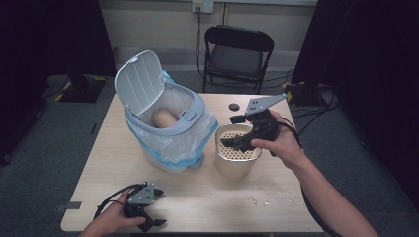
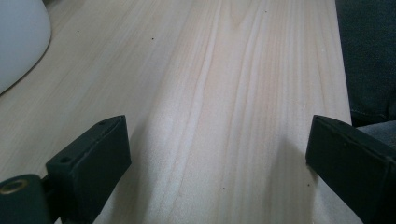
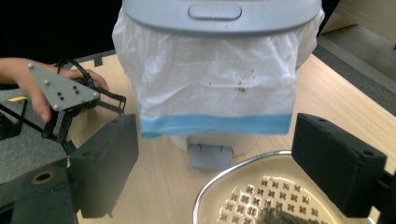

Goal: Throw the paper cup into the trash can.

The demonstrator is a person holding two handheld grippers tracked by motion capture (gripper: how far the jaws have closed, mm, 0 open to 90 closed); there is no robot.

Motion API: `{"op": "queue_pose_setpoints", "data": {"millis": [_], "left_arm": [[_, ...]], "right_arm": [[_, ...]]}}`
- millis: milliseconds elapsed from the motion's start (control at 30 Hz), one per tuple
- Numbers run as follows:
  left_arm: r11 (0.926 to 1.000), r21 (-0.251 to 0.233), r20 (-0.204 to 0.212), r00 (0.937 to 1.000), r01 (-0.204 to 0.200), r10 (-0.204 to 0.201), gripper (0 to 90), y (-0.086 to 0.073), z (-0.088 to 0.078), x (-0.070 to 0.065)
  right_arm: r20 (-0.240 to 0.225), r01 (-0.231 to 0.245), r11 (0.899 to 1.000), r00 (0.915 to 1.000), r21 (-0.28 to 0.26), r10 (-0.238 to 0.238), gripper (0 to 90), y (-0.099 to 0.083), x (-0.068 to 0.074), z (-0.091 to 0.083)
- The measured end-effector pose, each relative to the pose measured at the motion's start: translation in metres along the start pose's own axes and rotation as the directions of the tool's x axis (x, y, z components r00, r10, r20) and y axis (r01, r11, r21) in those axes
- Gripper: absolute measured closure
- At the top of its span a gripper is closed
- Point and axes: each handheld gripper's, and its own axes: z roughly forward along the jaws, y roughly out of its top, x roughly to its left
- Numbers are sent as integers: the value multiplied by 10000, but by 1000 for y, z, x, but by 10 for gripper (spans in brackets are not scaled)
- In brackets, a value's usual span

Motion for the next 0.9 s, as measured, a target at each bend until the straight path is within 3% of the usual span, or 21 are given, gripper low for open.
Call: {"op": "queue_pose_setpoints", "data": {"millis": [533,900], "left_arm": [[10000,5,-5,10000,-19,19,59,0,0,0],[10000,-11,-1,10000,-19,19,59,0,0,0]], "right_arm": [[23,161,9993,9999,348,-162,144,-28,10,-3],[9,-66,9992,10000,402,66,145,-50,11,-9]]}}
